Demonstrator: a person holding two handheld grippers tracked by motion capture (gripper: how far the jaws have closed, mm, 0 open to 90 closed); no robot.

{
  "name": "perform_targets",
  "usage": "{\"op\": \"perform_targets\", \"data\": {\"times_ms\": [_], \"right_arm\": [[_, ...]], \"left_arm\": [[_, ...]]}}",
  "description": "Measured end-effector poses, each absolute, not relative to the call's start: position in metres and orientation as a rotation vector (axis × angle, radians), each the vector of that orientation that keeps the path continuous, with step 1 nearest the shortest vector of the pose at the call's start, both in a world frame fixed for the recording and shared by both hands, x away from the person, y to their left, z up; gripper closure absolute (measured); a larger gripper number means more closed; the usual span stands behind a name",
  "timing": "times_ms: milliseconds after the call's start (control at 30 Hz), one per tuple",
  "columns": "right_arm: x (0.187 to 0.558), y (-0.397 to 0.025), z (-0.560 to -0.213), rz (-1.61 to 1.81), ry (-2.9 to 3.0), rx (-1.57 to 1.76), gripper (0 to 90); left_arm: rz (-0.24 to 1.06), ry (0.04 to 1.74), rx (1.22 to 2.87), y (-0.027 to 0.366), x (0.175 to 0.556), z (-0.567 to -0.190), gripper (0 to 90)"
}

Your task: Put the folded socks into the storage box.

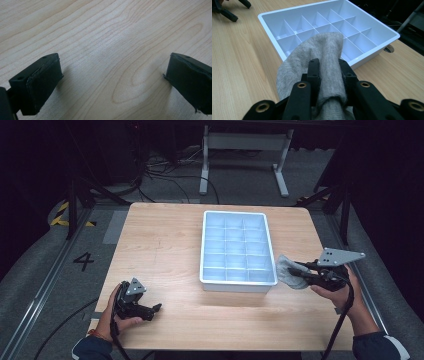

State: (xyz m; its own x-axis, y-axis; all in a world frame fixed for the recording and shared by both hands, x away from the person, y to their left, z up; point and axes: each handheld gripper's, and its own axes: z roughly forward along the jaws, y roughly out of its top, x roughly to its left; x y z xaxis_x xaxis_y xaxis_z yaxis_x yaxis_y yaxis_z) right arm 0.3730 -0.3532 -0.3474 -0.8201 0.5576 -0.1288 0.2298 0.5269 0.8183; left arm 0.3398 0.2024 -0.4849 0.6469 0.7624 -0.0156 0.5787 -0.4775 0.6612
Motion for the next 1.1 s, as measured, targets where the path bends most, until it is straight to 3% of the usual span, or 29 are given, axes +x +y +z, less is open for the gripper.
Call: {"op": "perform_targets", "data": {"times_ms": [1100], "right_arm": [[0.4, -0.32, -0.35, 1.107, 2.447, 0.613, 74.8]], "left_arm": [[0.372, 1.038, 2.224, 0.202, 0.34, -0.485, 0.7]]}}
